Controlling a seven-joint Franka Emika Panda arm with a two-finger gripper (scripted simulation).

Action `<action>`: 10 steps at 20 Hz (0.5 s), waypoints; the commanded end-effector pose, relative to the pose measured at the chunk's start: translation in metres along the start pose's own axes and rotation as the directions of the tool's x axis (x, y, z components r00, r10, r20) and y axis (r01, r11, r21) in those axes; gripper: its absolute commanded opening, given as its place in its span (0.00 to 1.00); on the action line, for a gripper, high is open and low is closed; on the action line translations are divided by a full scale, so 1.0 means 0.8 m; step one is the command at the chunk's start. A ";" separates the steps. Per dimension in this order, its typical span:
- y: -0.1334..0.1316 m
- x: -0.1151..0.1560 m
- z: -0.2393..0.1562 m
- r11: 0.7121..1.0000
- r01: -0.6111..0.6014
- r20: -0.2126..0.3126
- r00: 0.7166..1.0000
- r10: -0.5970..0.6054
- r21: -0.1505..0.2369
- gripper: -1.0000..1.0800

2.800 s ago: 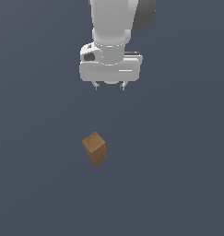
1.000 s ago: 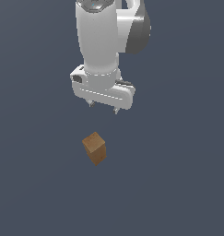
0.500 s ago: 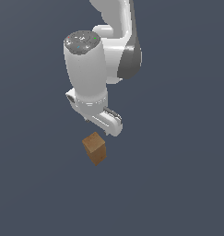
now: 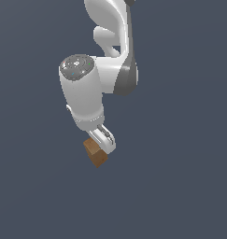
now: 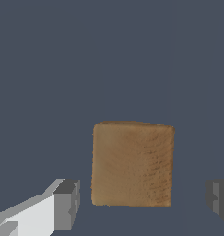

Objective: Pick up the object and move it to a goal position.

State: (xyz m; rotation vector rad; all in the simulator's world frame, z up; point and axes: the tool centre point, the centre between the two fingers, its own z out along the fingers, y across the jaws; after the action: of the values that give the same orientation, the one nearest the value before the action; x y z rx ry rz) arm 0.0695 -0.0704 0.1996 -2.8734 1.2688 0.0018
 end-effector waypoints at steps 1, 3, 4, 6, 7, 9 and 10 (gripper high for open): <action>-0.001 0.005 0.005 1.000 -0.024 -0.001 1.000 0.024 0.000 0.96; -0.002 0.006 0.008 0.999 -0.033 -0.001 0.999 0.033 0.000 0.96; -0.002 0.007 0.008 0.999 -0.035 -0.001 0.999 0.035 0.000 0.96; -0.001 0.006 0.008 1.000 -0.031 -0.001 1.000 0.031 -0.001 0.96; -0.001 0.006 0.008 1.000 -0.031 -0.001 1.000 0.031 -0.001 0.96; -0.002 0.006 0.012 1.000 -0.031 -0.001 1.000 0.031 -0.001 0.96; -0.001 0.006 0.016 0.999 -0.032 -0.001 0.999 0.032 -0.001 0.96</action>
State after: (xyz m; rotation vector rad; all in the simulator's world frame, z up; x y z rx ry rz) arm 0.0737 -0.0732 0.1904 -2.8534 1.3141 -0.0002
